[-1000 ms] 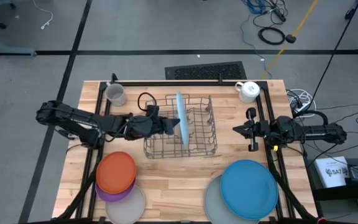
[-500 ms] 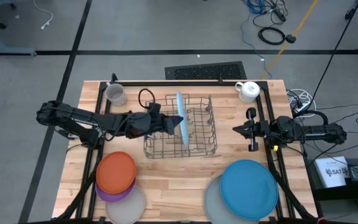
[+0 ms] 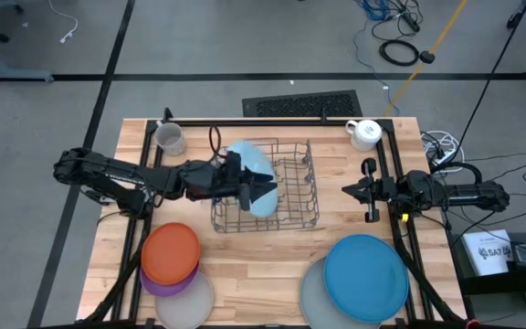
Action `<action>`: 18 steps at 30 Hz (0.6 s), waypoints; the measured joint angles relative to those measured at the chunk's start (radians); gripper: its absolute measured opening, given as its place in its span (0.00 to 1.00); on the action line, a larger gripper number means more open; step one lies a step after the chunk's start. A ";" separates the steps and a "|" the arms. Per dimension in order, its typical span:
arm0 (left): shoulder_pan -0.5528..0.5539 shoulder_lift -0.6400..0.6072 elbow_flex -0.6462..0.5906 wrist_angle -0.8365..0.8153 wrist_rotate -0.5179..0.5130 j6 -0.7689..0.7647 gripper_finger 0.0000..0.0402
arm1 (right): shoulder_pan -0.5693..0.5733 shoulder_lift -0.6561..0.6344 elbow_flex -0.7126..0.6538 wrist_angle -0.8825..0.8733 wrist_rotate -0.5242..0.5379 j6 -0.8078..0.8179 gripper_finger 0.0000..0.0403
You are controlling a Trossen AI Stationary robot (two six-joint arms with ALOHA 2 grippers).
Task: Sort dishes
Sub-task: Put the light blue plate in the dish rack
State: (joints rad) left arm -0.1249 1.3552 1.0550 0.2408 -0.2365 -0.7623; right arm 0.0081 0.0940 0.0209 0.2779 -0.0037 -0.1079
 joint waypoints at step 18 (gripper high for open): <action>0.006 -0.122 0.000 -0.367 -0.008 -0.073 0.58 | 0.000 0.000 0.000 0.001 0.000 0.040 0.02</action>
State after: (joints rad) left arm -0.1186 1.2328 1.0554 -0.1260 -0.2443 -0.8354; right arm 0.0080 0.0940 0.0208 0.2787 -0.0040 -0.0677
